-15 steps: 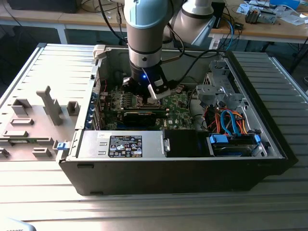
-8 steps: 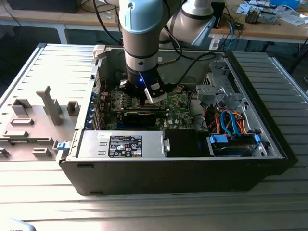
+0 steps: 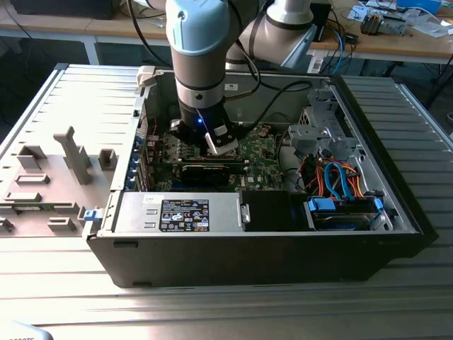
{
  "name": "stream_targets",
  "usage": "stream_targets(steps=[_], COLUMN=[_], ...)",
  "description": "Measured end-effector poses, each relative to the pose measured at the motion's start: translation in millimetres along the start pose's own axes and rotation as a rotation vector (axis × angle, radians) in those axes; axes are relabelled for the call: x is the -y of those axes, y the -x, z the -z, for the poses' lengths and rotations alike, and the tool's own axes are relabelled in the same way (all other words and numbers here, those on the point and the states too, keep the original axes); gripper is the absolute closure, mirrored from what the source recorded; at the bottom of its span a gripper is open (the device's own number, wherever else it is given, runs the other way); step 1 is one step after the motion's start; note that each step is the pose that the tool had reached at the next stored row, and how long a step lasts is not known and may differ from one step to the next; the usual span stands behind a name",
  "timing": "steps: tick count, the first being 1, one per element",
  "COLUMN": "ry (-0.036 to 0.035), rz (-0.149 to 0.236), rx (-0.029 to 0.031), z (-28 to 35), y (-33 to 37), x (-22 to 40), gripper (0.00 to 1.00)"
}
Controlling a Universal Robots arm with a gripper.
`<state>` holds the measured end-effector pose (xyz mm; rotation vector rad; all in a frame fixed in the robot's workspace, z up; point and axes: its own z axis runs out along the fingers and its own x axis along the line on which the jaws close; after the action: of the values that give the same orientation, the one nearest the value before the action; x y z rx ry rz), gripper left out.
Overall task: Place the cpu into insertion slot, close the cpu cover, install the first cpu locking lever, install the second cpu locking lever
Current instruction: 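Install the second cpu locking lever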
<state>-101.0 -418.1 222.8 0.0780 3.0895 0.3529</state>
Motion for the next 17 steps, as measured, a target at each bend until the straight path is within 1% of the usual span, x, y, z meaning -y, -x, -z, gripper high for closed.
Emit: stream_targets(steps=[2,5,10,13,15,17], ry=[0.005,0.0089,0.0174,0.021,0.0232,0.0293], rz=[0.04,0.074,0.085,0.09,0.091,0.094], rx=[-0.0096,-0.0176,-0.0204,-0.0214,-0.0219,-0.0227], z=[-3.7,-6.8,-12.0,-16.7,-18.5,-20.4], y=[-0.9,-1.3,-1.5,-2.4,-2.9,-4.1], x=[0.9,1.6,2.4,3.0,3.3,3.0], gripper=[0.89,0.89,0.89,0.89,0.89,0.89])
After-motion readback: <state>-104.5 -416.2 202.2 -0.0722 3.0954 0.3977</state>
